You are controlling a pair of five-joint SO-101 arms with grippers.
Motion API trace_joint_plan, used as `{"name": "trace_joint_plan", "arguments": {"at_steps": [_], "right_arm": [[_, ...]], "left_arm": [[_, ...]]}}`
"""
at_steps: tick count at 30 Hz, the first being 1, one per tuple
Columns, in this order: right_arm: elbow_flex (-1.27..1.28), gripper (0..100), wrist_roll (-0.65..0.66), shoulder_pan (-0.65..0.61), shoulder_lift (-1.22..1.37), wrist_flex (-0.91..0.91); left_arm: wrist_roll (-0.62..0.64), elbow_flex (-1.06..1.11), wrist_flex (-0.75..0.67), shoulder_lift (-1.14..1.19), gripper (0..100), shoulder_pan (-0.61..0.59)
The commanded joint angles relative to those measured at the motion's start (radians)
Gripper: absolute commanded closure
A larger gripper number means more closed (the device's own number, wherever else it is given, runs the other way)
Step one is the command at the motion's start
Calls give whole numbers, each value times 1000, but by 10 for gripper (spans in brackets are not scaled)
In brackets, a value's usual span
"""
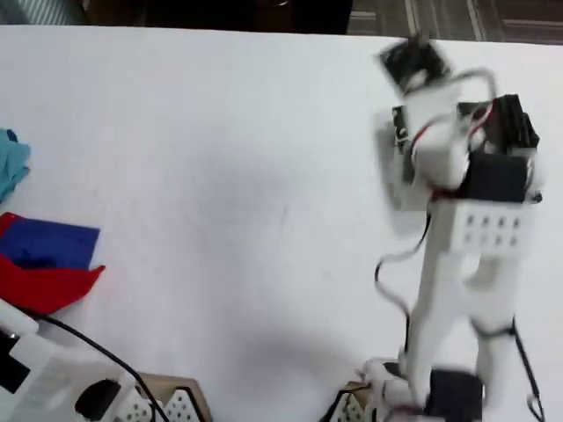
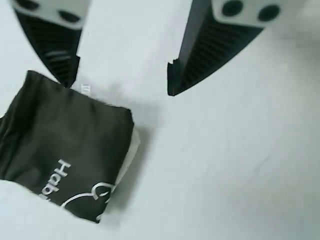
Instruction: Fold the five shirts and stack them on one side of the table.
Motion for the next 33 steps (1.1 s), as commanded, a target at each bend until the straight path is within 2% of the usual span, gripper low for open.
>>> {"name": "trace_joint_plan", "arguments": {"at_steps": [1,7,11,13,15,17,21,26,30,33], "right_arm": [[238,716,11,-15,-199,-8],[499,716,11,-13,-387,-113],[657,716,5,-13,-456,-200],[749,716,3,-13,-481,-259],[833,716,3,-13,-498,-311],[904,717,3,-13,-512,-348],[1000,781,3,-13,-536,-392],[1060,881,3,-13,-556,-426],[1066,912,3,-13,-556,-429],[1066,910,3,-12,-555,-438]], "left_arm": [[-8,24,-66,-51,762,-12],[-8,185,-247,25,762,-14],[2,211,-236,57,765,3],[3,209,-201,55,826,35],[41,208,-181,55,981,75],[87,208,-155,55,952,118],[158,139,-46,55,974,249],[284,-160,192,55,975,489],[301,-311,193,-23,975,686],[301,-348,193,-112,975,884]]}}
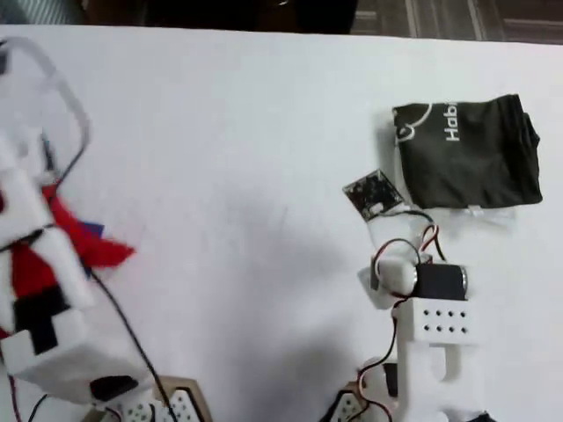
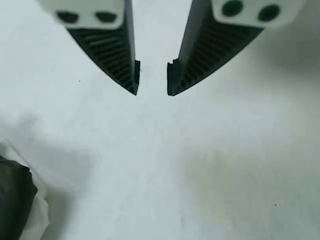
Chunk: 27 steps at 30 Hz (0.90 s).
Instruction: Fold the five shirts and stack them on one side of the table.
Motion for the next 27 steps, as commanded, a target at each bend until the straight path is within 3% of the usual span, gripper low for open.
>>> {"name": "trace_joint_plan", "arguments": {"at_steps": [1,5,8,18,24,27], "right_arm": [[-5,910,0,-4,-25,-25],[-5,910,0,-2,-24,-25],[-5,910,-2,-2,-24,-25],[-5,910,-2,-2,-22,-39],[-5,910,-2,-4,-22,-41],[-5,910,-2,-5,-22,-42]], "left_arm": [[11,-82,17,-153,975,258],[8,-88,-5,-273,975,525],[8,-87,-54,-350,975,640],[9,-76,-86,-358,965,666],[11,-76,-15,-321,723,658],[8,-81,-11,-324,735,637]]}}
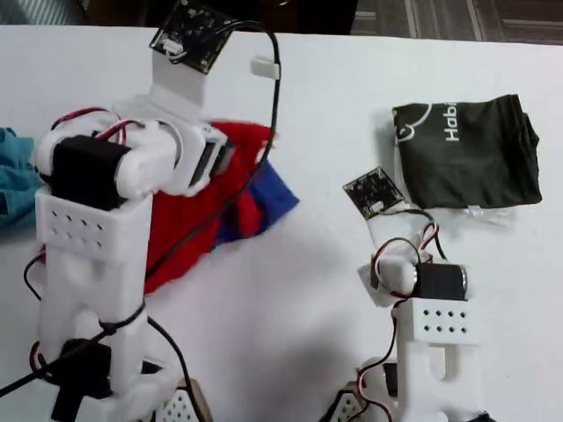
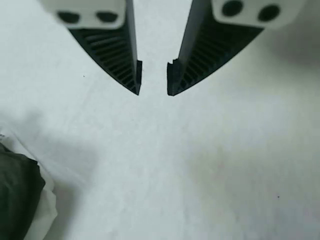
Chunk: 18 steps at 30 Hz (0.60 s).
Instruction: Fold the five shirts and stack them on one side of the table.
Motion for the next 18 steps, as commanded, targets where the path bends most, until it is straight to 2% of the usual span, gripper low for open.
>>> {"name": "trace_joint_plan", "arguments": {"at_steps": [1,5,9,11,16,18], "right_arm": [[-5,910,-2,-7,-22,-21],[-6,892,-28,-12,-21,-71],[-8,714,-146,-28,-21,-168],[-9,636,-189,-94,-21,-202],[-21,670,-196,-367,35,-314],[-58,670,-196,-424,113,-377]], "left_arm": [[9,-39,9,-6,745,-37],[8,-33,9,2,754,-201],[-63,-16,8,3,754,-437],[-132,41,5,3,754,-537],[-235,280,-2,2,755,-694],[-253,355,-17,-3,755,-743]]}}
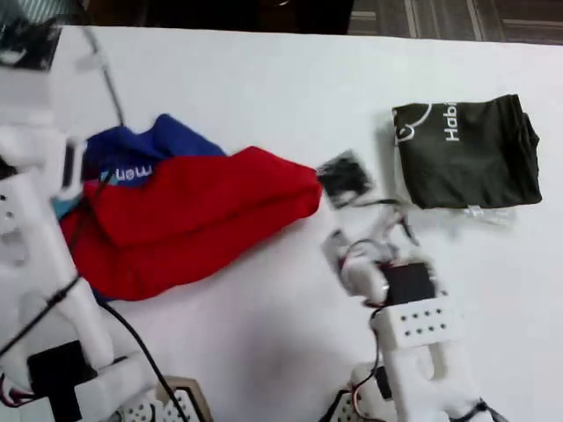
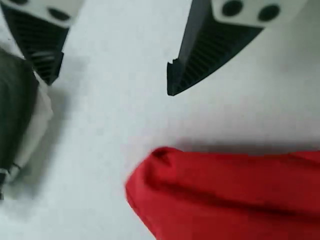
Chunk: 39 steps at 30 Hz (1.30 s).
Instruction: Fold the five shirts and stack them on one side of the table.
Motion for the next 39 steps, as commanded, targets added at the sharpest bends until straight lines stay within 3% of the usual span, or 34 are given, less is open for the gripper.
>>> {"name": "trace_joint_plan", "arguments": {"at_steps": [1,8,18,21,24,26,33,39], "right_arm": [[-81,670,-9,-97,128,-108],[-411,670,-3,-39,661,-197],[-921,673,-2,-27,1260,105],[-1023,759,-8,-24,1345,193],[-1086,988,-11,2,1363,214],[-1106,949,-41,33,1354,226],[-1117,978,-78,191,1136,280],[-1117,978,-77,361,862,326]], "left_arm": [[-34,114,-37,-12,755,-101],[-32,174,-106,-12,755,-238],[-32,168,-107,-12,755,-250],[-32,168,-107,-12,755,-249],[-32,170,-107,-9,755,-249],[-32,174,-107,-9,755,-249],[-32,176,-109,-5,755,-241],[-26,177,-117,-3,755,-157]]}}
